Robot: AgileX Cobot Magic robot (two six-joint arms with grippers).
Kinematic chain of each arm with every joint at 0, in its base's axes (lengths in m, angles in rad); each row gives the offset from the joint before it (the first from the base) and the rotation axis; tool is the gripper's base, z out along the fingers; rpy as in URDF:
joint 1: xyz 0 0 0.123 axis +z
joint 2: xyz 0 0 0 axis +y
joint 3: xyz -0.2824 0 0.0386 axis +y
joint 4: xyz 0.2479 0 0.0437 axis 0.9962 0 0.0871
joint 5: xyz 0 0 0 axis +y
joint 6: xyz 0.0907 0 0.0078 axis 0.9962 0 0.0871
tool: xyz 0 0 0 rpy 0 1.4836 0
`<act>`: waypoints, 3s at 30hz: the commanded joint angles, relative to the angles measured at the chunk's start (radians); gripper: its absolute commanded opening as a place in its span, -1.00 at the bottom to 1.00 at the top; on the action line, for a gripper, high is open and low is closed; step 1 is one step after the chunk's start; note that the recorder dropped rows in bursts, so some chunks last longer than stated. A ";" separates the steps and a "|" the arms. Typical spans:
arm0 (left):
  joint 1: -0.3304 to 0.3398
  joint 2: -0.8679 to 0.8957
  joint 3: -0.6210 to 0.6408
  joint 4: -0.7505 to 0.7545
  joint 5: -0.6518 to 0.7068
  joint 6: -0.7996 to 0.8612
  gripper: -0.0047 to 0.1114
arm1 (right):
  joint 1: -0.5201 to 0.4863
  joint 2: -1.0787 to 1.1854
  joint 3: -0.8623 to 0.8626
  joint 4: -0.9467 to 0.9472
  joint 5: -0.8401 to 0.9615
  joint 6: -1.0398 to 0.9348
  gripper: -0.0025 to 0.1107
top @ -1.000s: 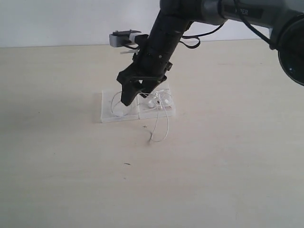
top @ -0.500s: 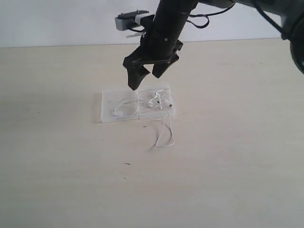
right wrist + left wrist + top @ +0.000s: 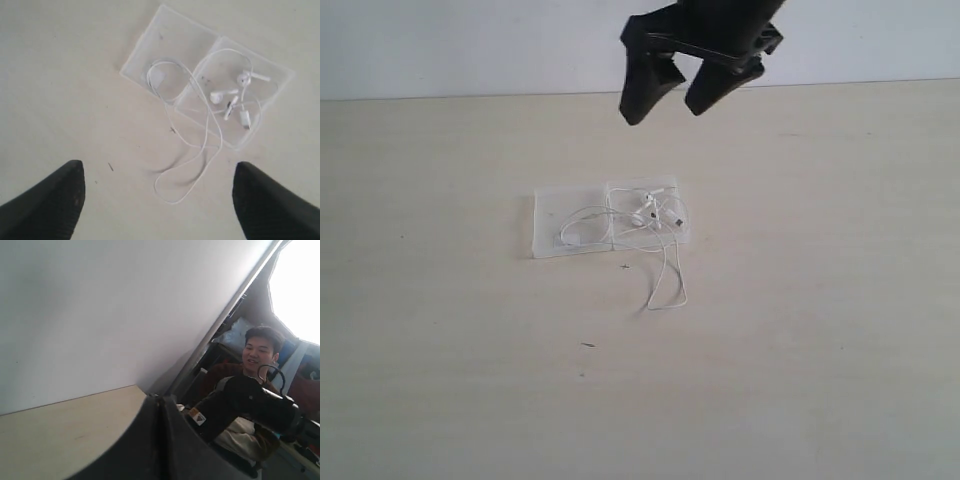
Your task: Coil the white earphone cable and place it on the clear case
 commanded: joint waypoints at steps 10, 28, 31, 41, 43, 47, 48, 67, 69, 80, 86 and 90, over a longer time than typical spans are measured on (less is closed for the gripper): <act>-0.004 -0.295 0.220 0.100 -0.049 -0.001 -0.92 | -0.032 -0.564 0.426 0.147 -0.026 -0.105 -0.33; -0.008 -0.886 0.838 0.004 -0.680 0.042 -0.92 | -0.032 -1.238 1.220 0.235 -0.914 -0.241 -0.96; -0.085 -0.891 0.840 0.039 -0.662 0.066 -0.92 | -0.032 -1.255 1.264 0.293 -1.008 -0.243 -0.96; -0.345 -0.891 0.931 0.129 -0.842 0.066 -0.92 | -0.032 -1.185 1.389 0.373 -1.148 -0.133 -0.96; -0.345 -0.891 0.978 0.129 -0.918 0.072 -0.92 | -0.032 -1.184 1.423 0.339 -1.221 -0.211 -0.96; -0.345 -0.891 1.051 0.073 -0.974 0.072 -0.92 | -0.032 -1.184 1.465 0.321 -1.330 -0.276 -0.96; -0.347 -0.892 1.065 0.069 -0.988 0.072 -0.92 | -0.032 -1.184 1.465 0.328 -1.333 -0.276 -0.96; -0.399 -0.892 1.111 0.069 -0.986 0.072 -0.92 | -0.032 -1.184 1.465 0.359 -1.310 -0.247 -0.96; -0.399 -0.892 1.111 0.069 -0.986 0.072 -0.92 | -0.032 -1.184 1.465 0.359 -1.310 -0.247 -0.96; -0.399 -0.892 1.111 0.069 -0.986 0.072 -0.92 | -0.032 -1.184 1.465 0.359 -1.310 -0.247 -0.96; -0.399 -0.892 1.111 0.069 -0.986 0.072 -0.92 | -0.032 -1.184 1.465 0.359 -1.310 -0.255 -0.96; -0.399 -0.892 1.111 0.069 -0.990 0.072 -0.92 | -0.032 -1.201 1.465 0.359 -1.310 -0.255 -0.96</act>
